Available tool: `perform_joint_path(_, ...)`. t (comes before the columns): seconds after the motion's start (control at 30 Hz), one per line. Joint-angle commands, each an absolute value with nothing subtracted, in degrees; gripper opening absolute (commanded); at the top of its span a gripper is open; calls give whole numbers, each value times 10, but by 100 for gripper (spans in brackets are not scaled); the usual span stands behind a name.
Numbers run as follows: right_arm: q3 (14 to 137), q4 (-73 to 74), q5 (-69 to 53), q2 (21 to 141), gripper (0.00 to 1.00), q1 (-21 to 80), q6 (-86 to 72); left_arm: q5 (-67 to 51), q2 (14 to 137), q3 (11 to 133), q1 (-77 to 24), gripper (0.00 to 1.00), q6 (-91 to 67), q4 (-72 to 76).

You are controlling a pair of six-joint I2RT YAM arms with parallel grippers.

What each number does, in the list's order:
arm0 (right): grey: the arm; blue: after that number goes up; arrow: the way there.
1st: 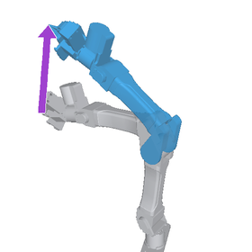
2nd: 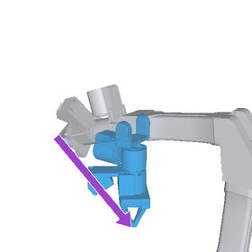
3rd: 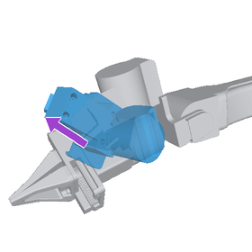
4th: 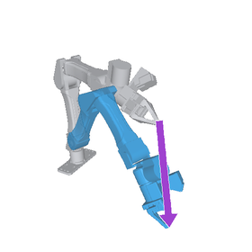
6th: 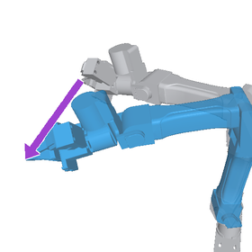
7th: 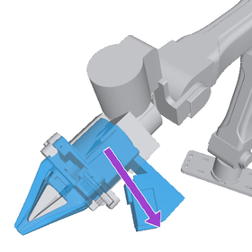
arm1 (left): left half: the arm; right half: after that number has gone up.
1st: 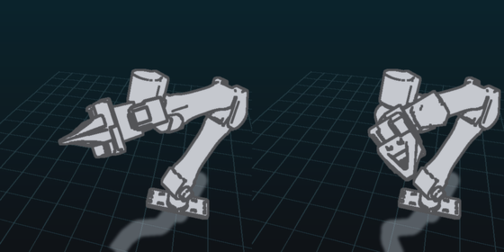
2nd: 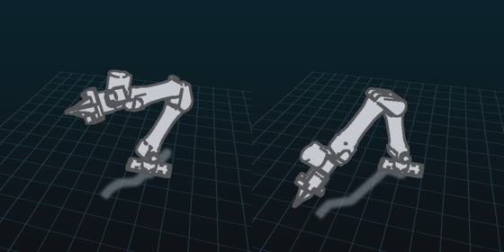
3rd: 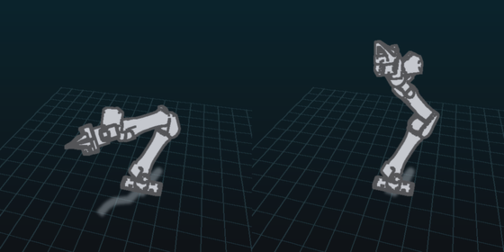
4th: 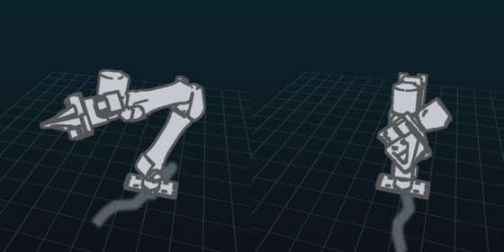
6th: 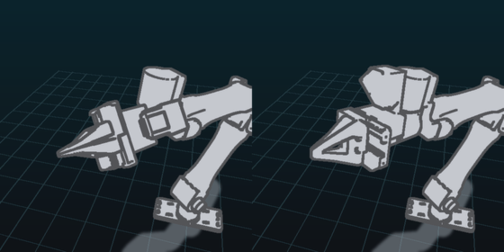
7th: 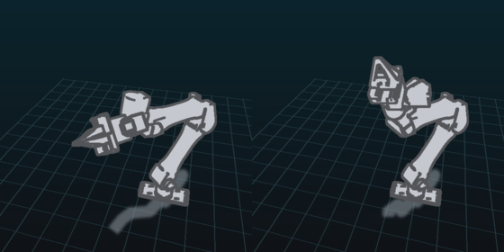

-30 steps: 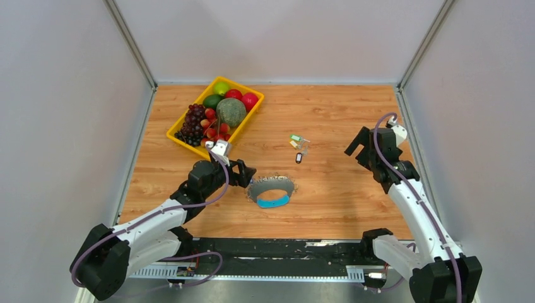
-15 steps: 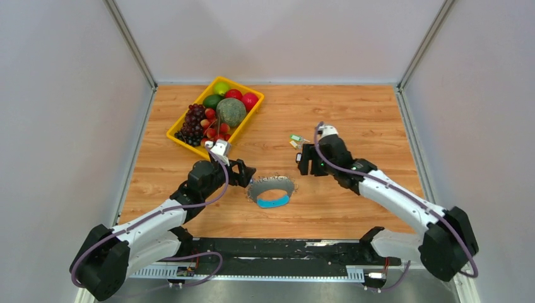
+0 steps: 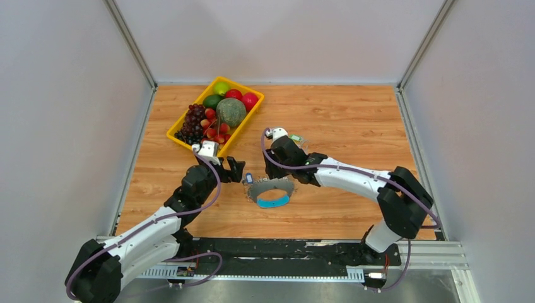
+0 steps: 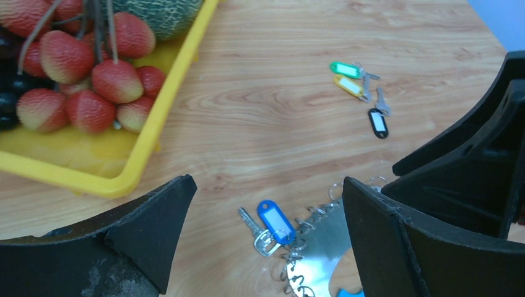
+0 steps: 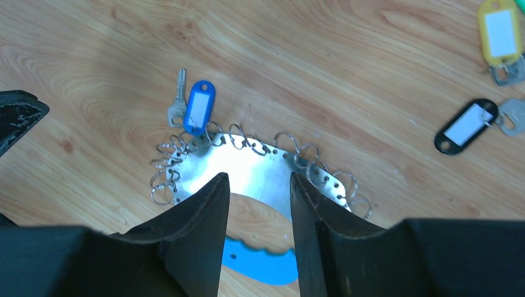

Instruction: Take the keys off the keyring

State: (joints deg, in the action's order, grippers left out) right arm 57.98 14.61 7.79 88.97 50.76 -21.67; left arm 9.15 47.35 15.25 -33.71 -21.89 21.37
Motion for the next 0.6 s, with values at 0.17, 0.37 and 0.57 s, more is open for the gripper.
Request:
perform_joint_path(0.17, 652, 107, 64, 980, 39, 537, -180, 179, 457, 149, -335, 99, -231, 192)
perform_joint_path(0.37, 669, 107, 59, 1018, 38, 541, -177, 181, 455, 146, -335, 96, -235, 195)
perform_joint_path(0.57, 681, 107, 55, 1048, 35, 543, -177, 180, 462, 149, -335, 97, -235, 194)
